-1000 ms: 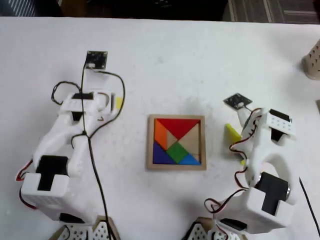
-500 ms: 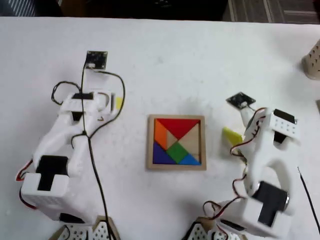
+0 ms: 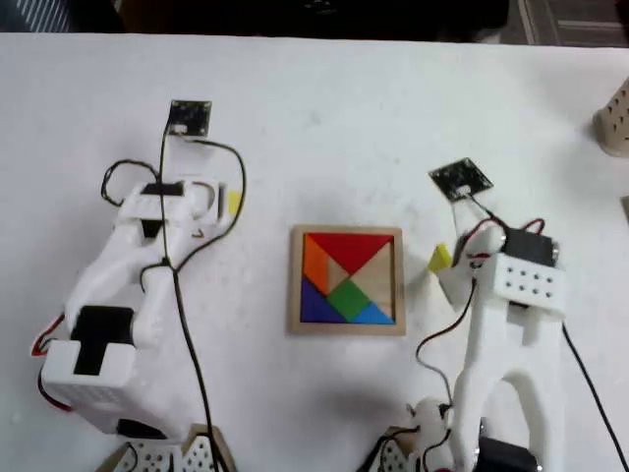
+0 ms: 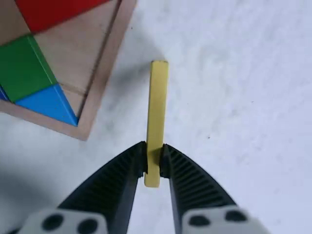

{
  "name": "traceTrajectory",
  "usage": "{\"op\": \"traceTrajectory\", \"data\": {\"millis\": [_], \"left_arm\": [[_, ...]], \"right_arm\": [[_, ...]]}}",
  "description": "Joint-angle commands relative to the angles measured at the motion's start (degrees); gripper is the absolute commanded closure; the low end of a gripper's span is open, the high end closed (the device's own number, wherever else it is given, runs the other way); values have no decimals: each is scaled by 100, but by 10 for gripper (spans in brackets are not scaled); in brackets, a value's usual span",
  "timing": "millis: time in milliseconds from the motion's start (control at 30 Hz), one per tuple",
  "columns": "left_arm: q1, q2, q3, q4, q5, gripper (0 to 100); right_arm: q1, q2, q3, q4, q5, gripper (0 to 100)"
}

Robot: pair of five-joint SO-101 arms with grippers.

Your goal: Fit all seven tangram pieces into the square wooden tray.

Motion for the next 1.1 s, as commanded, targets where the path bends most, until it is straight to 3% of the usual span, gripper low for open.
{"op": "traceTrajectory", "data": {"millis": [0, 267, 467, 667, 1067], "left_arm": [[-66, -22, -246, 44, -62, 717], [-66, -57, -132, 44, -62, 717], [-84, -66, -132, 44, -62, 717], [-84, -66, -132, 44, -62, 717], [-75, -66, -141, 18, -62, 717]], "right_arm": [[-400, -286, -35, -4, -905, 981], [-760, 312, -18, -884, -2831, 981], [-1437, 840, 97, -1297, -3420, 981], [-1851, 927, 114, -1499, -3516, 981], [-1868, 22, 607, -1578, -3226, 980]]}}
